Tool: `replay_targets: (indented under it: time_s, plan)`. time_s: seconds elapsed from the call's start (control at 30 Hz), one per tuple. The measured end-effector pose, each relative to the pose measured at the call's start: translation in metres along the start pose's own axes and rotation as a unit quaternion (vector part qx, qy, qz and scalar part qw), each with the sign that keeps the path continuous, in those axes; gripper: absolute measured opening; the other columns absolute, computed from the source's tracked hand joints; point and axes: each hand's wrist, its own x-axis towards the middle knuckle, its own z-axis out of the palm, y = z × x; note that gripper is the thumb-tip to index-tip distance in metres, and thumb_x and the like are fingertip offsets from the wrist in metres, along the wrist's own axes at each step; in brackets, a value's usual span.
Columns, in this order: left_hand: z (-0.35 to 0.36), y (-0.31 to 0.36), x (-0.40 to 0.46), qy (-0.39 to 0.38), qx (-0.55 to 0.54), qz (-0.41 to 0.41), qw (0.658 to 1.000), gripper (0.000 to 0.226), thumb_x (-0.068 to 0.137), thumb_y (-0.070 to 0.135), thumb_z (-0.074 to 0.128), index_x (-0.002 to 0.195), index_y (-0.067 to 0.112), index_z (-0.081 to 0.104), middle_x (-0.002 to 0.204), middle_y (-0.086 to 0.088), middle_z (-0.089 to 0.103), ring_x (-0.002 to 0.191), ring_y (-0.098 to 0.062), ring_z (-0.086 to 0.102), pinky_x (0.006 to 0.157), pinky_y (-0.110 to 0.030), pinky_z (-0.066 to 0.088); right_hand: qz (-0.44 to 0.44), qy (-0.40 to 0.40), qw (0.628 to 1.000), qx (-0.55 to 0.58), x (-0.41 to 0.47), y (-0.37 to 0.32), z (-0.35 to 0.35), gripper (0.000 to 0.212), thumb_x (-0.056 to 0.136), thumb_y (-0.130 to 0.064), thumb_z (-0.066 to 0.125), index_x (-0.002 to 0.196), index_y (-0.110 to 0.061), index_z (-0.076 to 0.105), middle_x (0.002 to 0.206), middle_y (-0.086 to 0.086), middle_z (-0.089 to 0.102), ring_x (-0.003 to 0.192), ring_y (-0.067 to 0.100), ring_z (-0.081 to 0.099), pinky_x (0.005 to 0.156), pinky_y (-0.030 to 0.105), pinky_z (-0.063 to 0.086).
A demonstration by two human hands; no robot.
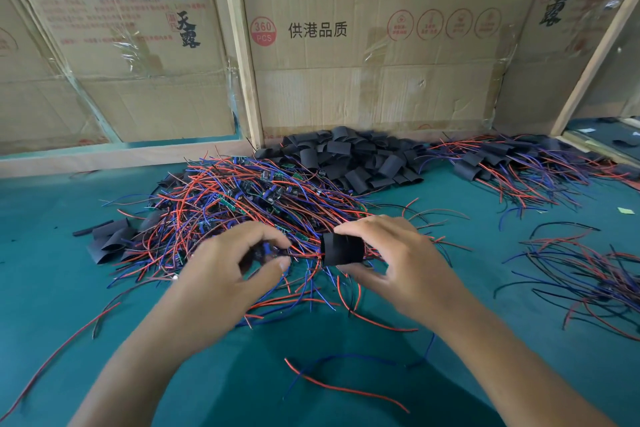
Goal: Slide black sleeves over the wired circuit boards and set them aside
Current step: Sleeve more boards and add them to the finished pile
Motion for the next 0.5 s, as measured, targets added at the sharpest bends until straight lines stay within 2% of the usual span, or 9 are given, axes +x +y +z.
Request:
replay_targets:
  time_s: [0.1, 0.17, 0.2, 0.27, 0.33, 0.37, 0.43, 0.5]
  plan:
    - [0.009, 0.005, -0.002, -0.041, 0.013, 0.017, 0.999, 0.037, 0.092, 0.014, 0.066, 0.119, 0.040, 0.066, 0.098, 0.017, 0.061, 0.082, -0.012, 0.059, 0.073, -0.015, 0.043, -0.027, -0.009, 1.000, -0.009, 0.001, -0.008, 0.004, 0.034, 0.087, -0.026, 0.076, 0.118, -0.017, 0.066, 0.110, -0.007, 0.068, 0.103, 0.015, 0.059, 0.093, 0.029, 0.042]
    - [0.013, 0.006, -0.003, -0.048, 0.011, 0.023, 0.999, 0.042, 0.095, 0.019, 0.065, 0.127, 0.045, 0.058, 0.105, 0.027, 0.060, 0.092, -0.002, 0.060, 0.078, -0.009, 0.041, -0.014, -0.027, 0.999, 0.028, 0.000, -0.010, 0.005, 0.033, 0.089, -0.025, 0.074, 0.120, -0.018, 0.065, 0.112, -0.007, 0.067, 0.104, 0.018, 0.063, 0.090, 0.034, 0.047]
    - [0.014, 0.007, -0.003, -0.047, 0.008, 0.017, 0.999, 0.041, 0.095, 0.023, 0.065, 0.124, 0.049, 0.054, 0.107, 0.035, 0.058, 0.094, 0.005, 0.058, 0.078, -0.005, 0.039, -0.002, -0.033, 0.998, 0.048, -0.001, -0.010, 0.005, 0.034, 0.089, -0.024, 0.074, 0.121, -0.018, 0.064, 0.114, -0.007, 0.067, 0.104, 0.017, 0.063, 0.088, 0.035, 0.049]
    - [0.018, 0.008, -0.003, -0.037, 0.003, 0.008, 0.999, 0.030, 0.093, 0.028, 0.068, 0.113, 0.042, 0.050, 0.105, 0.043, 0.056, 0.081, 0.012, 0.057, 0.073, -0.002, 0.038, 0.016, -0.034, 0.997, 0.069, -0.002, -0.010, 0.005, 0.035, 0.088, -0.023, 0.075, 0.122, -0.020, 0.064, 0.115, -0.010, 0.066, 0.104, 0.013, 0.064, 0.087, 0.036, 0.051]
    - [0.019, 0.007, -0.002, -0.024, -0.009, 0.020, 0.999, 0.023, 0.089, 0.031, 0.072, 0.102, 0.034, 0.053, 0.099, 0.031, 0.065, 0.061, 0.010, 0.053, 0.064, -0.003, 0.038, 0.021, -0.031, 0.996, 0.083, -0.001, -0.010, 0.006, 0.035, 0.088, -0.024, 0.076, 0.120, -0.022, 0.064, 0.113, -0.012, 0.066, 0.100, 0.010, 0.063, 0.086, 0.033, 0.050]
    - [0.019, 0.007, -0.002, -0.022, -0.012, 0.027, 0.999, 0.020, 0.086, 0.037, 0.072, 0.097, 0.033, 0.056, 0.093, 0.022, 0.067, 0.060, 0.006, 0.052, 0.062, -0.006, 0.038, 0.020, -0.032, 0.995, 0.090, -0.001, -0.010, 0.006, 0.034, 0.088, -0.024, 0.076, 0.120, -0.022, 0.064, 0.112, -0.012, 0.065, 0.099, 0.010, 0.063, 0.086, 0.031, 0.050]
    - [0.018, 0.006, -0.001, -0.016, -0.008, 0.041, 0.999, 0.019, 0.082, 0.047, 0.069, 0.093, 0.033, 0.064, 0.086, 0.015, 0.066, 0.071, -0.002, 0.056, 0.066, -0.010, 0.038, 0.017, -0.031, 0.994, 0.104, 0.000, -0.010, 0.005, 0.034, 0.088, -0.024, 0.076, 0.120, -0.022, 0.064, 0.110, -0.012, 0.065, 0.097, 0.008, 0.063, 0.085, 0.027, 0.049]
    - [0.018, 0.003, 0.000, 0.004, -0.010, 0.045, 0.999, 0.018, 0.081, 0.047, 0.069, 0.091, 0.032, 0.067, 0.083, 0.015, 0.064, 0.075, -0.008, 0.056, 0.067, -0.012, 0.038, 0.018, -0.031, 0.992, 0.120, 0.001, -0.011, 0.005, 0.034, 0.088, -0.023, 0.077, 0.120, -0.020, 0.065, 0.109, -0.012, 0.065, 0.097, 0.006, 0.062, 0.083, 0.025, 0.050]
